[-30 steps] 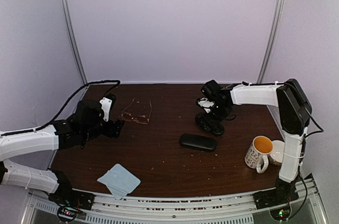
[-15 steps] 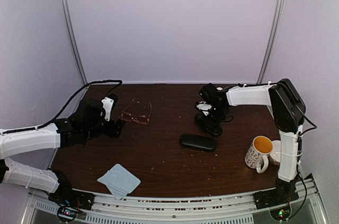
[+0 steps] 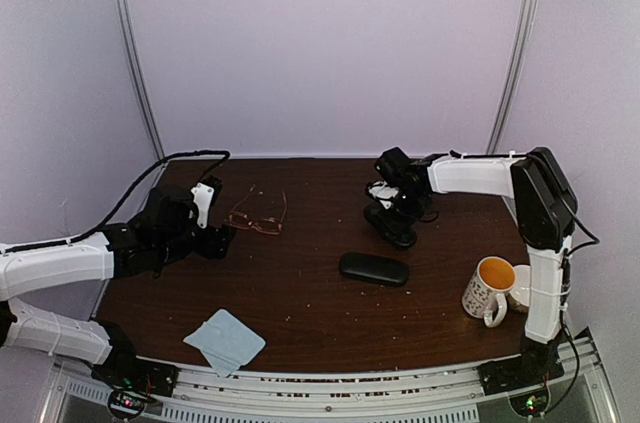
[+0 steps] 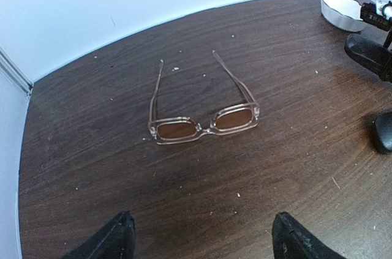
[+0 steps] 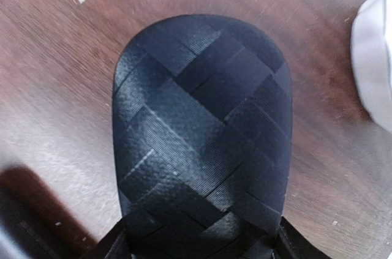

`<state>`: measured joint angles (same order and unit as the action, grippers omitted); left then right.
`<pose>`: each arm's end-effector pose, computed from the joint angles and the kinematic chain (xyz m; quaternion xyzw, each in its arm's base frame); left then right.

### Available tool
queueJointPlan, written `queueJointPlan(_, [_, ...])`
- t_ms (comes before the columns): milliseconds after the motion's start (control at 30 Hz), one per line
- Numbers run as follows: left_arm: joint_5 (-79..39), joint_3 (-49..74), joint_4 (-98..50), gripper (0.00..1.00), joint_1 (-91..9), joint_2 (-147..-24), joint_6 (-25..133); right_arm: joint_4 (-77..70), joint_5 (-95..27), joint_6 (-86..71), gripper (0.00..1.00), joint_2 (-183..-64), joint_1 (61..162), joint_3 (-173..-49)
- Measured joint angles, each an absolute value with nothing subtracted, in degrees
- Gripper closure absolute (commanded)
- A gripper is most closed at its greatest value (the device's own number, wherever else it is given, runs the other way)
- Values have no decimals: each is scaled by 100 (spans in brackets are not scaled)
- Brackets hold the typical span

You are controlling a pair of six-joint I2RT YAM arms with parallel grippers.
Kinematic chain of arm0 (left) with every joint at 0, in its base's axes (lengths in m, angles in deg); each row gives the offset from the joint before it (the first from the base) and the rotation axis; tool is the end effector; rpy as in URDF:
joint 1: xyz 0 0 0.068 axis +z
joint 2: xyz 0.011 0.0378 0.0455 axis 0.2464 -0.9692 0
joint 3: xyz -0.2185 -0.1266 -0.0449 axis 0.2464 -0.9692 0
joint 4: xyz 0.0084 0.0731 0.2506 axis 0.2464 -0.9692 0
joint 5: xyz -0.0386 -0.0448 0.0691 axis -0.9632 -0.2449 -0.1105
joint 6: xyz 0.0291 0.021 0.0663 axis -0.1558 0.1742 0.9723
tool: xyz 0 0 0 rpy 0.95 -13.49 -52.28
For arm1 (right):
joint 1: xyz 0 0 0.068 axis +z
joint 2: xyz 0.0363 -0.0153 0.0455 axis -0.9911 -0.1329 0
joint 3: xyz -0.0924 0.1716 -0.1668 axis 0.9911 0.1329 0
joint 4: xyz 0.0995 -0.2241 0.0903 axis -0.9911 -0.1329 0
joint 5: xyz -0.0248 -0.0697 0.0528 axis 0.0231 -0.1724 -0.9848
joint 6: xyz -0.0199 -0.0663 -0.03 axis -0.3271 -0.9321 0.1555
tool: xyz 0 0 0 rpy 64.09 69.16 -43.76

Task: Organize the sunglasses
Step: Pick up the sunglasses case from the center of the board.

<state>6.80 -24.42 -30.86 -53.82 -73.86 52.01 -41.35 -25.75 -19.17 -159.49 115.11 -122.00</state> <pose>0.2184 -0.1539 0.1997 0.1173 0.8618 -0.0840 0.4864 0.3569 0.2285 0.1337 -0.3150 0.9311 0.0371 0.1801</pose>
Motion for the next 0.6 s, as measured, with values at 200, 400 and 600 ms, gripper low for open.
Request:
queueJointPlan(200, [665, -2442, -3086, 20, -5373, -7386, 5201, -4202, -2805, -1823, 70, -15232, 11555, -12209])
queueJointPlan(400, [665, -2442, -3088, 19, -5371, -7384, 5201, -3748, -3651, -1378, 71, -13912, 11824, -11654])
queueJointPlan(600, [562, -2429, -3256, 18, -5368, -7218, 5199, -3221, -4669, -903, 73, -13064, 12515, -10891])
